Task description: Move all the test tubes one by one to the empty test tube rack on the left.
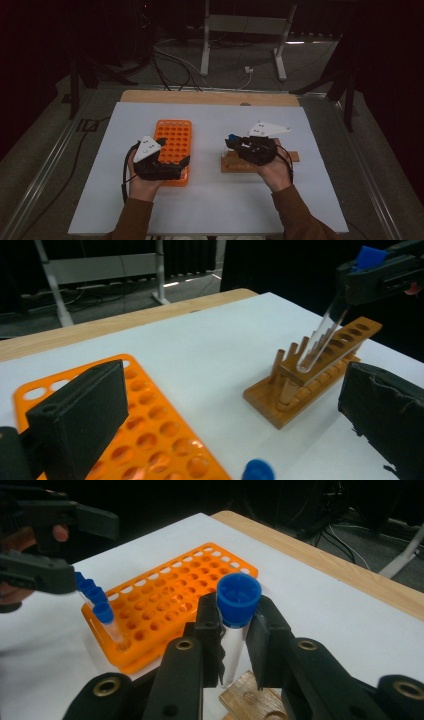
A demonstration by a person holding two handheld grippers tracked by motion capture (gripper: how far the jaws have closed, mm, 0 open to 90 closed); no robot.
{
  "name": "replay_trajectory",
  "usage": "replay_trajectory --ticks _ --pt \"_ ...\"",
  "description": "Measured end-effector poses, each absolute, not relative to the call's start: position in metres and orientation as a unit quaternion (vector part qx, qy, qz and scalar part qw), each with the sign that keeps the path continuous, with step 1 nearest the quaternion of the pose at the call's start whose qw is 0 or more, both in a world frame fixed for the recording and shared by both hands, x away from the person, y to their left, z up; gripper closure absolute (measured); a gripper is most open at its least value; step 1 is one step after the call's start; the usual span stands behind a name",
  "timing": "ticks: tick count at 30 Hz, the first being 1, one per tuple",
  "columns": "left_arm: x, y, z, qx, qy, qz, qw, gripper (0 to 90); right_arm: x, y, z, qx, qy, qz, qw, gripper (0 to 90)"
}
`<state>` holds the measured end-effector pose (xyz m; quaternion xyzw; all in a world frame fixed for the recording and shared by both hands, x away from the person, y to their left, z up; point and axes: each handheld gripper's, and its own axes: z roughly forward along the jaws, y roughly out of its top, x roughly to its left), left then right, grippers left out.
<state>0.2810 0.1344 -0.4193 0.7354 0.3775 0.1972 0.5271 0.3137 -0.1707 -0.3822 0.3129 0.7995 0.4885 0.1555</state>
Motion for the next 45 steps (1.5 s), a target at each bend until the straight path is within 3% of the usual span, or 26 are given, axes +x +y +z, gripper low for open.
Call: replay_trajectory --ticks 9,15,20,28,37,43,45 --pt "0.282 0.104 -0.419 0.758 0.349 0.197 0.515 1.0 0.313 -0.161 -0.378 0.302 0.804 0.491 0.144 77.3" --pt "0.281 0.087 -0.418 0.767 0.331 0.200 0.513 6.4 0.310 -0.154 -0.378 0.295 0.807 0.494 0.135 77.3" --pt "0.280 0.076 -0.417 0.774 0.314 0.202 0.512 23.5 0.309 -0.148 -0.380 0.287 0.812 0.492 0.123 77.3" --pt "0.278 0.065 -0.421 0.784 0.288 0.204 0.512 62.9 0.307 -0.143 -0.379 0.281 0.815 0.494 0.112 77.3" --pt "0.280 0.063 -0.422 0.784 0.281 0.193 0.519 76.8 0.306 -0.139 -0.381 0.277 0.817 0.494 0.105 77.3" --pt "0.279 0.062 -0.422 0.785 0.280 0.194 0.518 78.2 0.308 -0.141 -0.381 0.277 0.817 0.496 0.097 76.0" --pt "0.281 0.063 -0.422 0.784 0.286 0.197 0.514 78.3 0.309 -0.143 -0.381 0.282 0.813 0.502 0.089 69.7"
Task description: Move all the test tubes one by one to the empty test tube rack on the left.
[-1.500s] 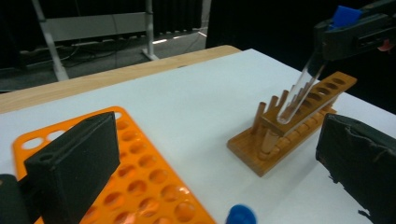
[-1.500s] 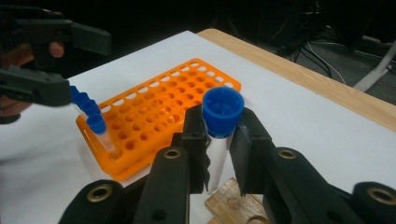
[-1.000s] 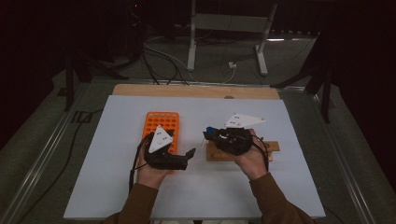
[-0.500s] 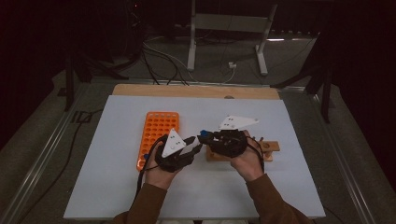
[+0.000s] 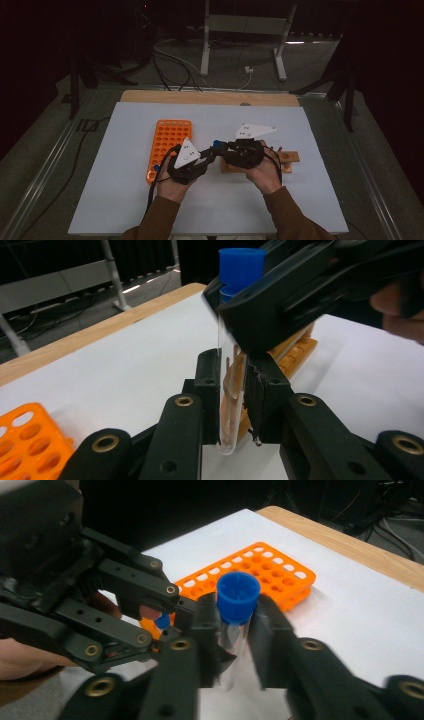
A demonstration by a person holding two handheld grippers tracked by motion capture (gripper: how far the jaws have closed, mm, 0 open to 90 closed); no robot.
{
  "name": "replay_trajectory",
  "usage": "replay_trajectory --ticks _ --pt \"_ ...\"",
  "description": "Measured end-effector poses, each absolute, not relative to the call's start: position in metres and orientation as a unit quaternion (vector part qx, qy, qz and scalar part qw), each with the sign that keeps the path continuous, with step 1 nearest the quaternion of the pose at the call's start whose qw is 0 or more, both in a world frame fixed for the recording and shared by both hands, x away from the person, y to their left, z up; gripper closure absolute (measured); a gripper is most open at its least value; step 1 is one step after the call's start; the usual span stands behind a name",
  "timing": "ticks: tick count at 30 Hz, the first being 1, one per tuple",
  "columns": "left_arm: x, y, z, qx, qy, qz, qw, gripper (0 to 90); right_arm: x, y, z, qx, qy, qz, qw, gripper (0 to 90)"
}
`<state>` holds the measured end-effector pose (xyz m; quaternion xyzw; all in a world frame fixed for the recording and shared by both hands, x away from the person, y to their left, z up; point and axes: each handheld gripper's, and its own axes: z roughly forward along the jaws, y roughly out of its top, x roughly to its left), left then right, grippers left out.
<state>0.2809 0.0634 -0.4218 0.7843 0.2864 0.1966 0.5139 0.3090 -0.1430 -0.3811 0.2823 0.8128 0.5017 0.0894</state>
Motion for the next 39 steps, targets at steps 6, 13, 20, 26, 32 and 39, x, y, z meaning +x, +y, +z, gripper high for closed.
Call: replay_trajectory --ticks 6,13,20,26,32,39 --pt "0.287 0.074 -0.419 0.770 0.320 0.202 0.513 78.4 0.311 -0.154 -0.378 0.291 0.800 0.516 0.093 51.6" --pt "0.292 0.092 -0.415 0.750 0.349 0.214 0.519 78.4 0.313 -0.164 -0.379 0.306 0.793 0.514 0.116 31.2" --pt "0.293 0.113 -0.410 0.732 0.370 0.229 0.524 78.4 0.314 -0.173 -0.389 0.339 0.789 0.482 0.170 14.2" --pt "0.292 0.135 -0.408 0.718 0.385 0.239 0.529 78.4 0.315 -0.187 -0.396 0.357 0.780 0.483 0.178 2.9" --pt "0.290 0.155 -0.407 0.707 0.400 0.249 0.528 78.3 0.314 -0.195 -0.399 0.361 0.773 0.488 0.183 0.1" --pt "0.286 0.177 -0.408 0.697 0.412 0.261 0.526 78.3 0.314 -0.202 -0.404 0.372 0.770 0.482 0.188 0.1"
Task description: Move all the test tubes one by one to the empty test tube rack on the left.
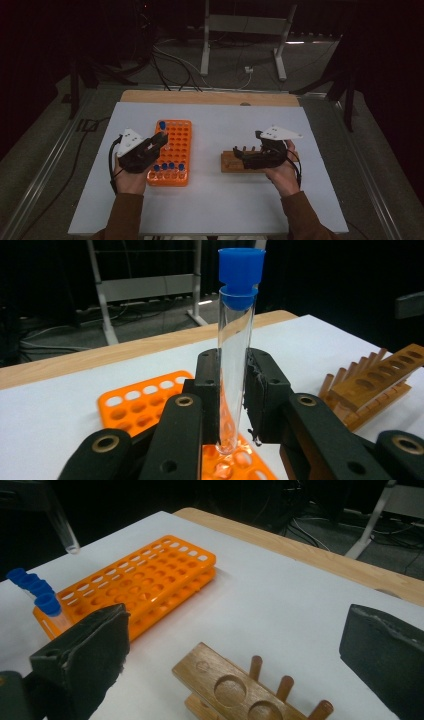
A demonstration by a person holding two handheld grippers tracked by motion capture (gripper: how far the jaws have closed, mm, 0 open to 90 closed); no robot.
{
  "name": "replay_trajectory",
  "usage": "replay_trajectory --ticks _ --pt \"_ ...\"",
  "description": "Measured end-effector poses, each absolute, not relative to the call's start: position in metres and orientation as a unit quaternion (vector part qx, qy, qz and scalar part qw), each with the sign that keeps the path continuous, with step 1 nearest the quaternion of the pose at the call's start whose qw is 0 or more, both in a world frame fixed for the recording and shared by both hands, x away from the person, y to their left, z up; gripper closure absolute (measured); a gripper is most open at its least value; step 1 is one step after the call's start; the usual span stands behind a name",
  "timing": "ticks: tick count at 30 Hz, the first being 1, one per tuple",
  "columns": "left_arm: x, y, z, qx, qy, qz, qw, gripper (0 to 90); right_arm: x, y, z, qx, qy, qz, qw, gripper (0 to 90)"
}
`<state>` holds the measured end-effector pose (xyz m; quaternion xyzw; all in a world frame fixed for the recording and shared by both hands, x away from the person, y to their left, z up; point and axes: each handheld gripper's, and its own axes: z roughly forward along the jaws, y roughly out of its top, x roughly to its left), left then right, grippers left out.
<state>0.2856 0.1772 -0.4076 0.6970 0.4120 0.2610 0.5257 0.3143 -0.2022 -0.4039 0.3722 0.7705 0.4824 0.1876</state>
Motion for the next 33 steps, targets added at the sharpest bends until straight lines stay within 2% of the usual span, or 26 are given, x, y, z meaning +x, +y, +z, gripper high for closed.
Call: replay_trajectory --ticks 15,33 --pt "0.272 0.208 -0.427 0.693 0.434 0.262 0.513 78.3 0.310 -0.216 -0.408 0.379 0.764 0.484 0.195 0.1" --pt "0.257 0.213 -0.450 0.700 0.437 0.251 0.506 78.3 0.306 -0.223 -0.411 0.381 0.763 0.484 0.199 0.1"
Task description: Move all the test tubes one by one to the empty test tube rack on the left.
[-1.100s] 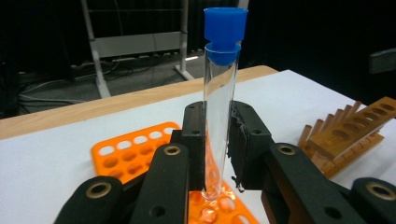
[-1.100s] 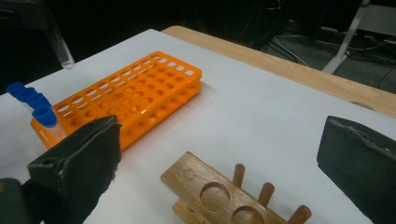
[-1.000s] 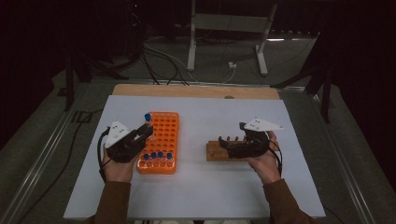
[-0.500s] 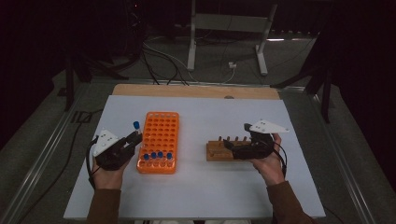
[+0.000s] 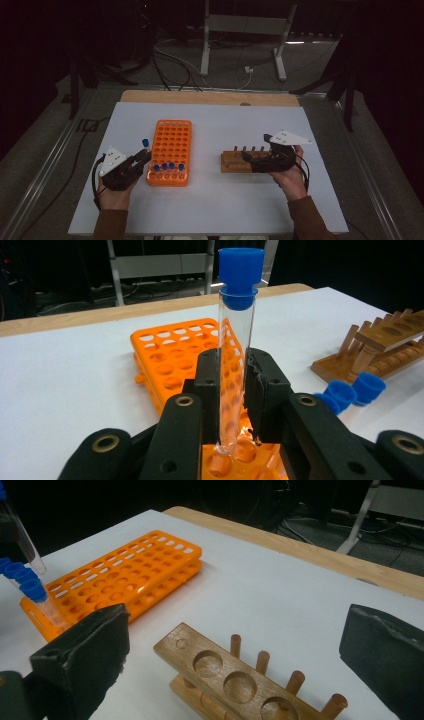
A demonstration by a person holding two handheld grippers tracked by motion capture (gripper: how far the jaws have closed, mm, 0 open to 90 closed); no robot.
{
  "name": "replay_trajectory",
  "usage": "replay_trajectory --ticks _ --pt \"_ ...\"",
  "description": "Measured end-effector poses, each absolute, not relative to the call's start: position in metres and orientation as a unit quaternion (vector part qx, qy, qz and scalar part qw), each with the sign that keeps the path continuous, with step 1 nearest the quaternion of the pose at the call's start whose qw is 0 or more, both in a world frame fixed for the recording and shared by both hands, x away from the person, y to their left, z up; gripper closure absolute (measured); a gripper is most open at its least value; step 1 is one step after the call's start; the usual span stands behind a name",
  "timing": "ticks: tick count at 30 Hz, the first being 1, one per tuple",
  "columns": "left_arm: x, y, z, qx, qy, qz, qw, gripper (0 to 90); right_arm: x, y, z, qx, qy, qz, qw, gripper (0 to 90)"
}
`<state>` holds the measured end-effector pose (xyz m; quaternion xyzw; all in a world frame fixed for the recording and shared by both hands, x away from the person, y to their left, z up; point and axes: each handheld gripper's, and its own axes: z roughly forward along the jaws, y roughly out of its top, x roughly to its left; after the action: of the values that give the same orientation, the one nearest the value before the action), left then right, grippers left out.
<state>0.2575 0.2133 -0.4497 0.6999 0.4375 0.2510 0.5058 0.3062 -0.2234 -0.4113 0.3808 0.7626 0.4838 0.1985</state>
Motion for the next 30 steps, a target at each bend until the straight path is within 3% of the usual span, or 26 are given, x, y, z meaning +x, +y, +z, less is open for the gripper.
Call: replay_trajectory --ticks 30 --pt "0.248 0.212 -0.482 0.740 0.436 0.222 0.462 78.3 0.298 -0.246 -0.422 0.399 0.756 0.482 0.193 0.2"
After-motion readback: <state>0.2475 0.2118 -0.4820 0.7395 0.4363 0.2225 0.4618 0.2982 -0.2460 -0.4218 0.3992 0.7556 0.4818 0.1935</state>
